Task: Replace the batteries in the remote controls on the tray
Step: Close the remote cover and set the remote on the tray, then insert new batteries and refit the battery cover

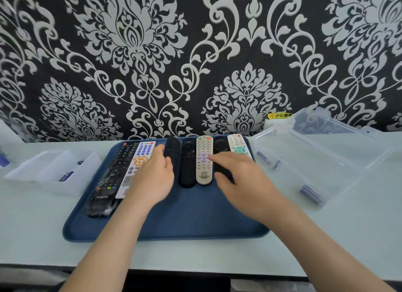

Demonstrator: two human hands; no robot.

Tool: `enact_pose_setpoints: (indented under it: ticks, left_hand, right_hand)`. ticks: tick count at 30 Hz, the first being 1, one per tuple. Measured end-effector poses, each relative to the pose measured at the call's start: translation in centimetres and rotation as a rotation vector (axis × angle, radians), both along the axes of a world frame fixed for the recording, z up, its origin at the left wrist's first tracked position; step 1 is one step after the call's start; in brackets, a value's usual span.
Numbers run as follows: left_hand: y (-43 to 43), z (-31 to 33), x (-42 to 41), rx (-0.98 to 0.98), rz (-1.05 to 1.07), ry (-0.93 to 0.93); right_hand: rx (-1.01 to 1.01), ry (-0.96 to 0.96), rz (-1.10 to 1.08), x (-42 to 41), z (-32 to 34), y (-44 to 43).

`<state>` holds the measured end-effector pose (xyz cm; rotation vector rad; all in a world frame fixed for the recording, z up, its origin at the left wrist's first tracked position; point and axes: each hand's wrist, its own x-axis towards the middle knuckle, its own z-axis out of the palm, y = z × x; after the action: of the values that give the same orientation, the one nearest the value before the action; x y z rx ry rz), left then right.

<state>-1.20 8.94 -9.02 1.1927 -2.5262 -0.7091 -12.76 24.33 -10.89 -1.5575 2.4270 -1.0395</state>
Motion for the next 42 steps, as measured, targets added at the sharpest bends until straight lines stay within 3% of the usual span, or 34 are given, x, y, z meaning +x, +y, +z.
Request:
enact_pose_setpoints:
  ticks: [4,10,19,27,31,34,36,42]
  left_hand:
    - [-0.4,-1.0,-0.2,0.016,-0.092,-0.115]
    - [-0.4,-1.6,0.0,-0.213,-0.141,-0.302]
    - [-1.2,-2.1,0.9,-0.268,-0.238,-0.173]
    - [-1.1,-1.6,2.0,-0.229,-0.347,-0.208]
    - [-1.8,-1.1,3.0,-0.415,-0.181,-0.045]
    - [-3.1,-0.9,3.8,-0.496,0.029,-0.301]
    - [-3.1,-1.3,3.8,-0.463,0.058,-0.462]
    - [-3.4,-1.1,3.7,-0.484,0.095,-0.458]
  right_hand:
    - [0.024,0.103,0.039,0.7,-0.6,-0.4]
    - [0.171,0.307,0.103,1.9,-1.9,-1.4]
    - [0.255,0.539,0.057,2.6,-3.2,-3.0]
    - [0.203,0.58,0.056,3.0,-3.6,-3.2]
    - [0.135,0.538,0.051,3.0,-3.1,-3.3]
    - [0.054,0.489,0.034,2.9,-2.6,-3.3]
    - [0.004,0.473,0.031,2.8,-2.5,-3.3]
    - [-0.084,0.42,0.064,3.0,-2.0,-3.3]
